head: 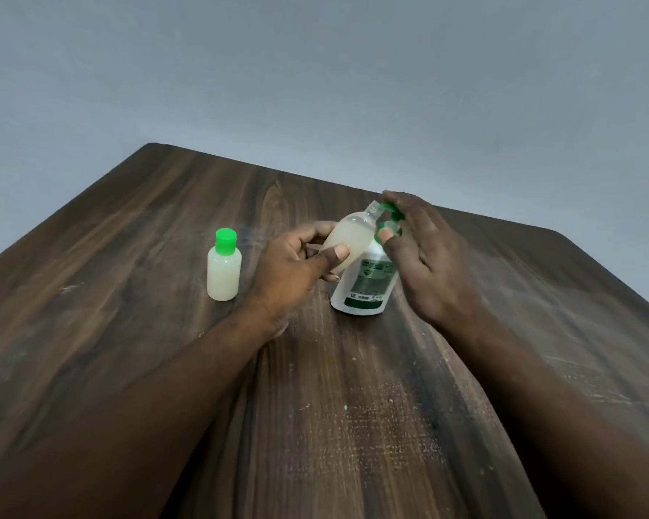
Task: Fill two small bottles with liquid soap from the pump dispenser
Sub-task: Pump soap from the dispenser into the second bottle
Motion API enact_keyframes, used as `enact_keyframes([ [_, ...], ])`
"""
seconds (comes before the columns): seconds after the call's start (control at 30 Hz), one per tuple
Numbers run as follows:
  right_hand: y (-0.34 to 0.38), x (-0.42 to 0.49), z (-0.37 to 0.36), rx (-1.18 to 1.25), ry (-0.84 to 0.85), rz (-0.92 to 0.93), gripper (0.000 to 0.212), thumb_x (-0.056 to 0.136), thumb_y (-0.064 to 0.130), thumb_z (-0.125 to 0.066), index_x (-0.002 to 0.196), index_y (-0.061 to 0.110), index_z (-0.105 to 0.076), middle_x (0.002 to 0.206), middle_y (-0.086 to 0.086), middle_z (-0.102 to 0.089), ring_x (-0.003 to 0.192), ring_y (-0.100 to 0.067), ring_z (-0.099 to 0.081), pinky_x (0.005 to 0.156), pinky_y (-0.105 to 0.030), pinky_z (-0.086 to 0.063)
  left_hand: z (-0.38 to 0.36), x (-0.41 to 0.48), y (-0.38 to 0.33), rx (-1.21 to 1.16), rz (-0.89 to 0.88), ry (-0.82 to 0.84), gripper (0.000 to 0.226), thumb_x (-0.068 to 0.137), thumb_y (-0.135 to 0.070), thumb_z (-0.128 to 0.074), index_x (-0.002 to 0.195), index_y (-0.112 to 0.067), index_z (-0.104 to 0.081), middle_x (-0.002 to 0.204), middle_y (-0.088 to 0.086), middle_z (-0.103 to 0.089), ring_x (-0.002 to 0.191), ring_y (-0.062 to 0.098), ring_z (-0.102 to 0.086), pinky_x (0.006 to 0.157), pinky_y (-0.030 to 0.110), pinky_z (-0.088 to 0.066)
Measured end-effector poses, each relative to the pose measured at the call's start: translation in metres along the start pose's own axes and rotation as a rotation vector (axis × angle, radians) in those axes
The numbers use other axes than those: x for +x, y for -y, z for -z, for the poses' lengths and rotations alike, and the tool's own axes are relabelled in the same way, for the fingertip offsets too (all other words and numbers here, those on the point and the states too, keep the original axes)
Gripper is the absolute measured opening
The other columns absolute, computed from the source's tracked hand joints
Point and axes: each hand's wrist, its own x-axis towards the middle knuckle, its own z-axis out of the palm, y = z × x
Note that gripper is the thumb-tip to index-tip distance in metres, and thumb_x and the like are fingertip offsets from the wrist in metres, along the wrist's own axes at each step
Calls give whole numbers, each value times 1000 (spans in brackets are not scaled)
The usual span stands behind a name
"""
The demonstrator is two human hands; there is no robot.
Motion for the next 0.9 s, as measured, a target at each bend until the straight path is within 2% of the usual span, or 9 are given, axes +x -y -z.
enact_keyframes([
  [0.07, 0, -6, -4, -30, 5, -4, 68, 99, 67, -45, 156, 32, -44, 149, 6, -55, 132, -13, -54, 105, -46, -51, 0, -1, 2, -35, 21, 21, 24, 94, -11, -72, 118, -17, -73, 104, 2, -78, 89, 14, -72, 65, 25, -55],
  [0.23, 0, -6, -15, -33, -69, 30, 83, 91, 76, -54, 156, 24, -44, 147, 2, -56, 131, -18, -55, 104, -50, -52, 1, -2, 1, -94, 33, 39, 24, 97, -8, -67, 120, -9, -72, 96, 3, -78, 83, 9, -70, 63, 21, -54],
  [0.47, -5, -16, -33, -72, -157, 64, 94, 89, 82, -51, 156, 16, -43, 153, -2, -51, 136, -16, -51, 105, -33, -47, 4, 1, 6, -65, 38, 50, 25, 96, -9, -69, 120, -10, -73, 93, 0, -78, 80, 8, -68, 63, 23, -53],
  [0.6, -3, -11, -31, -63, -149, 69, 93, 88, 82, -52, 154, 17, -45, 150, -2, -53, 132, -17, -54, 104, -37, -50, 5, 2, 6, -90, 49, 38, 26, 96, -9, -69, 121, -7, -72, 90, 0, -77, 76, 6, -67, 62, 22, -52],
  [0.77, -4, -8, -25, -26, -129, 68, 87, 89, 78, -57, 152, 18, -48, 146, 1, -56, 129, -16, -57, 102, -47, -53, 7, 4, 5, -84, 40, 24, 23, 96, -12, -69, 117, -16, -74, 95, 2, -78, 83, 11, -68, 63, 23, -54],
  [0.83, -4, -9, -27, -24, -145, 63, 88, 89, 79, -57, 152, 18, -47, 147, 1, -54, 127, -17, -58, 102, -45, -54, 7, 3, 5, -78, 35, 24, 22, 95, -13, -70, 117, -17, -75, 94, 1, -78, 83, 11, -68, 63, 23, -54],
  [0.9, -3, -11, -32, -17, -182, 60, 89, 89, 81, -54, 151, 17, -48, 147, 1, -54, 127, -15, -56, 102, -38, -53, 7, 4, 6, -75, 33, 24, 23, 95, -13, -71, 118, -16, -74, 93, 1, -78, 82, 10, -68, 63, 23, -54],
])
